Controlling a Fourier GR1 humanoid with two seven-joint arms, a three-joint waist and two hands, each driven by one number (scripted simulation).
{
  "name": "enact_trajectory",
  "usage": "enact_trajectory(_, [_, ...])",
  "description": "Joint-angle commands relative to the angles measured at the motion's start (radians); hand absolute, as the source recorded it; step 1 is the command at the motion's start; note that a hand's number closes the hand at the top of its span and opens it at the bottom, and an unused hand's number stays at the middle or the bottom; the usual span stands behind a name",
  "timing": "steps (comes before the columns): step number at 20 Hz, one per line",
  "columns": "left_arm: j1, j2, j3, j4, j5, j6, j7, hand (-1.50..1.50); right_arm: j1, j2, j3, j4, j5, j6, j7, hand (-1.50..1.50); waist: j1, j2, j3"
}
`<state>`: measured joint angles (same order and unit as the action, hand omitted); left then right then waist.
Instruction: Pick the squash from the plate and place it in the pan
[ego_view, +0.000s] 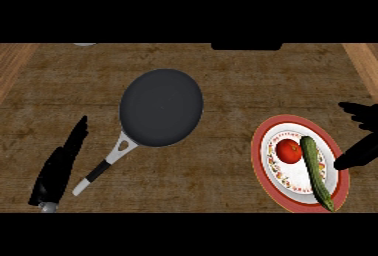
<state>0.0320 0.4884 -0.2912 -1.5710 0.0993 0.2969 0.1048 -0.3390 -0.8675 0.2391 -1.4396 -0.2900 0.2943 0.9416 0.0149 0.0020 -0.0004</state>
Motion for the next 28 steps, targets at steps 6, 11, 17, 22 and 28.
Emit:
enact_trajectory(6, [-0.004, 0.011, 0.059, -0.046, -0.011, -0.027, 0.061, 0.00, -0.043, 0.053, 0.067, -0.030, -0.004, 0.087, 0.203, -1.50, -0.011, -0.004, 0.000])
enact_trajectory(11, [0.075, -0.067, 0.018, 0.009, -0.066, -0.026, -0.061, 0.00, -0.082, 0.110, 0.066, 0.071, 0.030, 0.116, 0.154, -1.50, -0.005, -0.002, 0.000])
enact_trajectory(17, [-0.010, -0.063, 0.064, 0.025, -0.051, -0.061, 0.021, 0.00, -0.047, 0.142, 0.133, 0.110, 0.094, 0.114, 0.151, -1.50, -0.012, -0.002, 0.000])
enact_trajectory(22, [0.028, -0.049, 0.085, -0.029, -0.049, -0.086, 0.013, 0.00, -0.086, 0.167, 0.154, 0.145, 0.103, 0.115, 0.216, -1.50, -0.004, -0.002, 0.000])
enact_trajectory(28, [0.004, -0.097, 0.087, 0.021, -0.102, -0.070, 0.026, 0.00, -0.063, 0.178, 0.137, 0.149, 0.118, 0.140, 0.206, -1.50, -0.014, -0.002, 0.000])
